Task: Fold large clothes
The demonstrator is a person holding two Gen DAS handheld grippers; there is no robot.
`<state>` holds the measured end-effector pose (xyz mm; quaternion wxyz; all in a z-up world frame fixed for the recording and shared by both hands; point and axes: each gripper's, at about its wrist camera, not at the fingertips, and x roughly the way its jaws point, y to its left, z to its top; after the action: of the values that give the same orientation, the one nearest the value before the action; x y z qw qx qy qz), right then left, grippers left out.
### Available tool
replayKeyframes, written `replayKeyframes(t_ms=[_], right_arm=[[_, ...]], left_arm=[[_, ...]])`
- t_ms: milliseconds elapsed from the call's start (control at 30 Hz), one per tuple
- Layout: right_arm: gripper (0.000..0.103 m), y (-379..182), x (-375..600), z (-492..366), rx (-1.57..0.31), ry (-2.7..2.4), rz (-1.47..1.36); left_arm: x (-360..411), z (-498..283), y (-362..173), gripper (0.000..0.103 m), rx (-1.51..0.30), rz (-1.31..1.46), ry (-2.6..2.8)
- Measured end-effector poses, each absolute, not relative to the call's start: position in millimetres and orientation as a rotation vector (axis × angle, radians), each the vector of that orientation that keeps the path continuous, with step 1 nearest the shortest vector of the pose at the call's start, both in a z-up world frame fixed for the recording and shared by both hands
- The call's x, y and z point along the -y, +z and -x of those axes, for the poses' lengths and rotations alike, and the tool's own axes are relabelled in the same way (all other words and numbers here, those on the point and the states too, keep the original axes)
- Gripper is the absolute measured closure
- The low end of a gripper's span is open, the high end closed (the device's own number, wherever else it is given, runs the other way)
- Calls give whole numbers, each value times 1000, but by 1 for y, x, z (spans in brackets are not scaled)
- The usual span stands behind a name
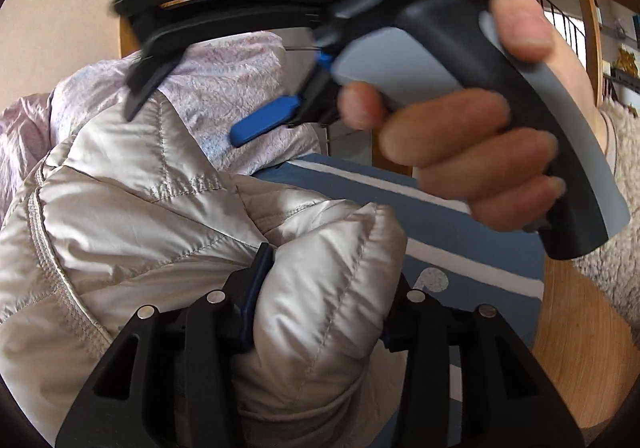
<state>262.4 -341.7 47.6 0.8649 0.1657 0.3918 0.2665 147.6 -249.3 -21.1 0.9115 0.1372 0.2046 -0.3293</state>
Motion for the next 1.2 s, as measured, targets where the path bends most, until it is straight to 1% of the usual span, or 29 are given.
replayKeyframes(t_ms=[67, 100, 133, 167, 200, 233, 267, 300, 367, 467, 533, 633, 667, 733, 833, 933, 1067, 1200], right_arm=[[23, 43, 338, -268, -832, 557, -356], [29, 39, 338, -270, -840, 557, -360], [34, 36, 335, -273, -852, 563, -361], [52, 33, 332, -276, -864, 571, -362], [64, 29, 330, -276, -872, 572, -366], [70, 26, 328, -278, -867, 575, -367], [77, 24, 326, -277, -859, 577, -364], [82, 22, 326, -277, -853, 574, -363], [86, 18, 329, -278, -858, 562, -378], [88, 15, 334, -278, -854, 543, -385], [88, 14, 336, -276, -848, 517, -358], [88, 11, 338, -272, -839, 474, -319], [88, 9, 338, -272, -851, 456, -310], [88, 5, 339, -269, -842, 422, -281], [86, -5, 339, -268, -832, 380, -243], [85, -18, 339, -268, -831, 357, -234], [85, -28, 344, -269, -833, 350, -264], [83, -34, 346, -271, -838, 334, -271]], left_arm=[[254, -145, -26, 58, -425, -314, -681], [256, -144, -29, 58, -426, -328, -679], [257, -144, -30, 58, -428, -338, -677], [258, -144, -32, 58, -429, -346, -676], [258, -142, -33, 58, -426, -353, -672], [257, -140, -33, 58, -421, -359, -667], [256, -138, -32, 58, -418, -362, -665], [259, -135, -30, 58, -418, -363, -667], [254, -125, -24, 58, -417, -370, -675], [240, -104, -14, 55, -398, -406, -693], [223, -89, -4, 51, -389, -408, -705], [191, -84, 22, 49, -388, -360, -696], [178, -89, 33, 48, -392, -319, -687], [151, -111, 52, 40, -401, -222, -649], [117, -162, 72, 39, -414, -99, -522], [98, -206, 67, 39, -496, -41, -416], [96, -250, 45, 39, -603, -67, -343], [85, -261, 27, 39, -667, -34, -348]])
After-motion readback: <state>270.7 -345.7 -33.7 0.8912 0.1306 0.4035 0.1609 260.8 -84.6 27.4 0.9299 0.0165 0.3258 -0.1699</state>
